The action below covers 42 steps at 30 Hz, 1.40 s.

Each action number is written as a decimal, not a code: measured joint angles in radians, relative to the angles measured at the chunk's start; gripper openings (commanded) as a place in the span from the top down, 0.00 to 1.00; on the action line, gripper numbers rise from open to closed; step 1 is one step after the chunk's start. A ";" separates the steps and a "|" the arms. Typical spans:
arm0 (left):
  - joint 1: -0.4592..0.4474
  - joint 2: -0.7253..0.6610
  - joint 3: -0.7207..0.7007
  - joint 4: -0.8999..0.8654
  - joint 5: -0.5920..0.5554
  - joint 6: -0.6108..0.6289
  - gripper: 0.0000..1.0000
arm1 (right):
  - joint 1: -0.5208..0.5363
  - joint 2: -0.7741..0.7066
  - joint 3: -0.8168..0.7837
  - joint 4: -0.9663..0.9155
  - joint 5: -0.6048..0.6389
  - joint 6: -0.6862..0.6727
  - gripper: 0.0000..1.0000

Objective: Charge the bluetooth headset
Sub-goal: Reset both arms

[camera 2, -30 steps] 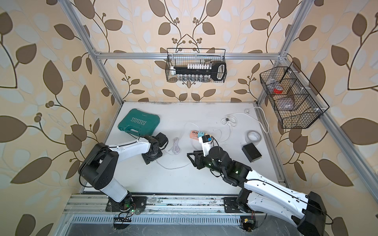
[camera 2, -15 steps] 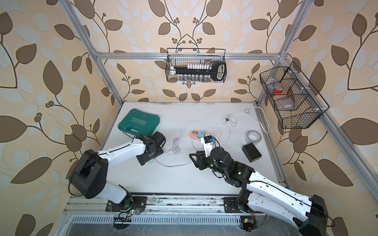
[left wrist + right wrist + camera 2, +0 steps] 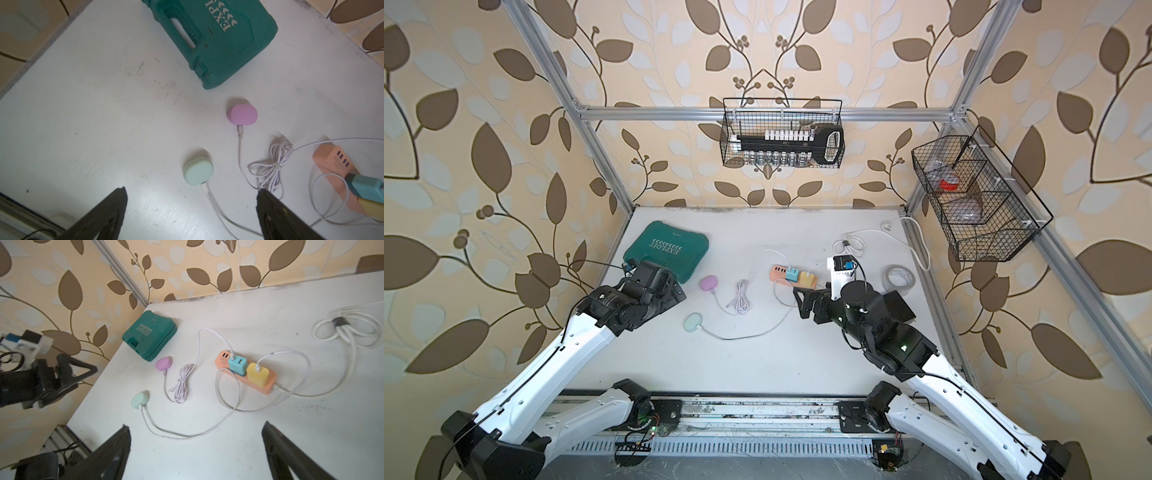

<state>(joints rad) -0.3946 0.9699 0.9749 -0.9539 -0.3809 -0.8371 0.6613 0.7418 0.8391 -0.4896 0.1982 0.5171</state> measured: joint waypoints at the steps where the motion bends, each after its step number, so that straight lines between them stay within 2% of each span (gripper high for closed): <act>1: 0.012 -0.015 0.000 0.000 -0.014 0.026 0.01 | -0.032 0.000 0.005 -0.010 0.014 -0.016 0.00; 6: 0.057 -0.065 -0.058 0.110 -0.089 0.183 0.01 | -0.201 0.030 0.005 -0.012 0.090 -0.100 0.00; 11: 0.077 -0.092 -0.267 0.378 -0.175 0.372 0.01 | -0.377 0.139 -0.011 0.069 0.181 -0.149 0.00; 14: 0.114 -0.076 -0.370 0.544 -0.205 0.484 0.01 | -0.440 0.223 -0.077 0.179 0.297 -0.177 0.00; 18: 0.240 0.073 -0.388 0.717 -0.195 0.559 0.01 | -0.464 0.329 -0.224 0.379 0.413 -0.253 0.00; 21: 0.326 0.201 -0.398 0.834 -0.170 0.586 0.01 | -0.487 0.395 -0.298 0.510 0.446 -0.296 0.00; 28: 0.343 0.356 -0.486 1.170 -0.116 0.676 0.01 | -0.573 0.481 -0.410 0.845 0.418 -0.345 0.00; 34: 0.343 0.372 -0.592 1.435 -0.047 0.703 0.01 | -0.576 0.602 -0.526 1.155 0.343 -0.374 0.00; 40: 0.343 0.488 -0.637 1.668 0.045 0.740 0.01 | -0.594 0.672 -0.534 1.258 0.214 -0.414 0.00; 42: 0.343 0.536 -0.631 1.675 0.067 0.753 0.01 | -0.611 0.726 -0.525 1.331 0.166 -0.426 0.00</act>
<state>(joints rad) -0.0521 1.5055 0.3439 0.7208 -0.3141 -0.0841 0.0505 1.4681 0.3138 0.8410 0.3645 0.0914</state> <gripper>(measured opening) 0.989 0.996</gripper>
